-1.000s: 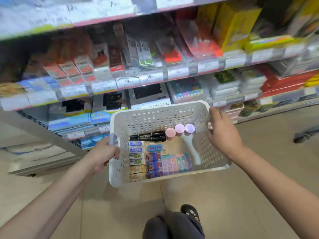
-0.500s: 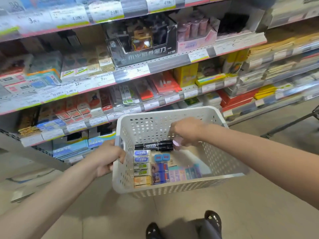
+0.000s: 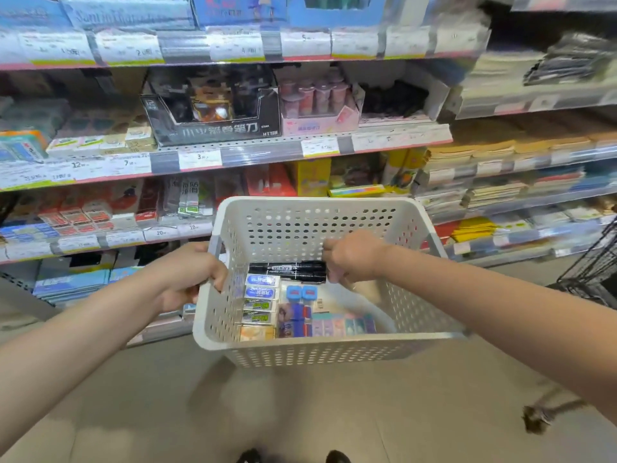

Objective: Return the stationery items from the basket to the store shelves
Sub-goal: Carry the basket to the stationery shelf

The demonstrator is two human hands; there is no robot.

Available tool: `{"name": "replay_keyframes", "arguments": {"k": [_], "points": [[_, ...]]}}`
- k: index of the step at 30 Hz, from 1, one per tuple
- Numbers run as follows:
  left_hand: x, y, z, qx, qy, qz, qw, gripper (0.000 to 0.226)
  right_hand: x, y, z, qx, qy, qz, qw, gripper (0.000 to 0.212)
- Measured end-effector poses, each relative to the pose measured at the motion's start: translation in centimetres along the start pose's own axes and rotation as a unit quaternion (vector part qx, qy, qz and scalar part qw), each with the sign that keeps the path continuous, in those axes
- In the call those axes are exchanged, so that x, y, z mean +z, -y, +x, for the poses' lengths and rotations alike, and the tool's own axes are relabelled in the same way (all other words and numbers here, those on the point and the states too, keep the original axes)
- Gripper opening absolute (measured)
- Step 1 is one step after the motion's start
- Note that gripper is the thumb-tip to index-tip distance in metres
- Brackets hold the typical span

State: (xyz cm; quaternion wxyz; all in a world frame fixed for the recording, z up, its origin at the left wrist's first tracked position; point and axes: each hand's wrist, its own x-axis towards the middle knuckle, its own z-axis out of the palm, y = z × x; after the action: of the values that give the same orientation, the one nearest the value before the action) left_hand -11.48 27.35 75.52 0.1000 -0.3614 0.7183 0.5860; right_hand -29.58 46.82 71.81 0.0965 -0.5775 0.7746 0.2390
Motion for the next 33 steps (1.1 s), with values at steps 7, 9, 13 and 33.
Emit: {"name": "replay_keyframes", "arguments": {"k": [7,9,13,33], "points": [[2.4,-4.4,1.7,0.002,-0.012,0.003,1.000,0.049,0.6,-5.2,0.3,0.003,-0.003,0.006,1.000,0.033],[2.7,-5.6,2.5,0.006,-0.018,0.008,1.000,0.044,0.4,-6.4,0.5,0.001,0.003,0.001,1.000,0.032],[2.8,-7.9,4.2,0.006,-0.018,0.012,1.000,0.031,-0.2,-8.9,1.6,0.027,0.001,0.032,0.999,0.023],[3.7,-14.1,10.3,-0.037,-0.085,-0.069,0.993,0.052,-6.0,-23.6,4.7,-0.065,-0.298,0.376,0.875,0.034]]}}
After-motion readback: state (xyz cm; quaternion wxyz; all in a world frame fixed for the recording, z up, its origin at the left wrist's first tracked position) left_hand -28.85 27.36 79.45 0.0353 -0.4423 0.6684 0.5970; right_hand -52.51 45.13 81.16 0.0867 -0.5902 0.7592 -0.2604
